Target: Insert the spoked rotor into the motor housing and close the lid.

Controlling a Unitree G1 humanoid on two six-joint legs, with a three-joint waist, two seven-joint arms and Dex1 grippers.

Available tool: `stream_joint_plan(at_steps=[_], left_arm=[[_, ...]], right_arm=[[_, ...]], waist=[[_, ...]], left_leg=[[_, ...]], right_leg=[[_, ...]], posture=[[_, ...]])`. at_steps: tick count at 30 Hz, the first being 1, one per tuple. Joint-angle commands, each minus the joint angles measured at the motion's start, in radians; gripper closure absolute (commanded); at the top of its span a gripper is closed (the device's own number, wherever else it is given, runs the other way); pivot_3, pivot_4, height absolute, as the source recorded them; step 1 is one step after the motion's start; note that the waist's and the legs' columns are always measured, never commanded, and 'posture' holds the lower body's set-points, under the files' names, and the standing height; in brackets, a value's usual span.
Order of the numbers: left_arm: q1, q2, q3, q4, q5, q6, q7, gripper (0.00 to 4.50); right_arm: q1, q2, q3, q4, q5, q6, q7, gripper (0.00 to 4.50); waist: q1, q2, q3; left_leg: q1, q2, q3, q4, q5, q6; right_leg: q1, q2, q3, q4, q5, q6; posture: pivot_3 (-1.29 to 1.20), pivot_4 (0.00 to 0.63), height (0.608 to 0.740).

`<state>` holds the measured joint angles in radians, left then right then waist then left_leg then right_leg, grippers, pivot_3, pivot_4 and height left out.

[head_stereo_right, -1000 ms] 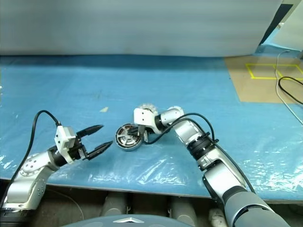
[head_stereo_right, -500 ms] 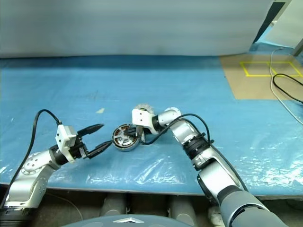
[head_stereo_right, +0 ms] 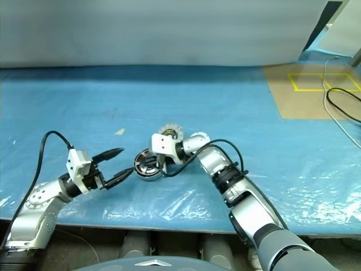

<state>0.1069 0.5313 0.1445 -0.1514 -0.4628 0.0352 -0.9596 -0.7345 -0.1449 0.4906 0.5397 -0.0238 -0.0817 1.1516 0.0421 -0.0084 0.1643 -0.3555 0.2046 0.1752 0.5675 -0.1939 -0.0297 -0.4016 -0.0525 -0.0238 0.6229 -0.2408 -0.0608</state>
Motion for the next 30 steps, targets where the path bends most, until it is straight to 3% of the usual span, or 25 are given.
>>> stream_joint_plan(at_steps=[1,9,15,18,24,30], left_arm=[[0.007,0.002,0.008,-0.031,-0.010,-0.003,0.004,0.36],[0.003,-0.002,0.005,-0.032,-0.010,-0.004,0.014,0.36],[-0.003,-0.006,0.000,-0.031,-0.008,-0.002,0.017,0.36],[-0.009,-0.007,-0.002,-0.026,-0.007,-0.003,0.014,0.36],[-0.032,-0.009,-0.007,-0.016,-0.007,-0.002,0.009,0.36],[-0.057,0.001,-0.016,0.001,-0.010,0.002,-0.014,0.36]], right_arm=[[0.021,-0.026,0.061,0.086,-0.100,-0.032,-0.020,4.48],[0.019,-0.074,0.192,0.150,-0.304,-0.178,-0.125,4.48],[0.013,-0.056,0.174,0.183,-0.283,-0.146,-0.141,4.48],[0.014,-0.055,0.147,0.172,-0.240,-0.122,-0.111,4.48],[0.004,-0.022,-0.019,0.007,-0.010,-0.013,-0.008,4.48],[0.006,-0.073,-0.109,-0.177,0.118,0.080,0.077,4.48]], waist=[[0.000,0.000,0.000],[0.000,0.002,-0.002],[-0.001,0.005,-0.005],[-0.001,0.005,-0.005],[0.004,0.005,-0.004],[0.002,0.003,-0.004]], left_leg=[[0.003,0.000,0.000,-0.001,0.000,0.000],[0.016,0.000,-0.001,-0.004,0.000,0.000],[0.023,-0.001,-0.001,-0.007,0.000,0.000],[0.024,-0.001,-0.001,-0.008,0.000,0.000],[0.018,-0.002,-0.001,-0.007,0.000,0.000],[-0.006,0.000,0.000,-0.004,0.001,0.001]], right_leg=[[0.002,0.000,0.001,0.000,0.000,0.000],[0.012,0.000,0.002,-0.001,-0.004,0.006],[0.015,0.000,0.004,-0.001,-0.005,0.009],[0.015,0.000,0.004,-0.001,-0.005,0.009],[0.013,0.000,0.005,-0.004,-0.005,0.009],[-0.006,0.000,0.003,-0.004,0.002,0.000]], posture=[[0.00,0.150,0.740],[0.00,0.150,0.740],[0.00,0.150,0.740],[0.00,0.150,0.740],[0.00,0.150,0.740],[0.00,0.150,0.740]])
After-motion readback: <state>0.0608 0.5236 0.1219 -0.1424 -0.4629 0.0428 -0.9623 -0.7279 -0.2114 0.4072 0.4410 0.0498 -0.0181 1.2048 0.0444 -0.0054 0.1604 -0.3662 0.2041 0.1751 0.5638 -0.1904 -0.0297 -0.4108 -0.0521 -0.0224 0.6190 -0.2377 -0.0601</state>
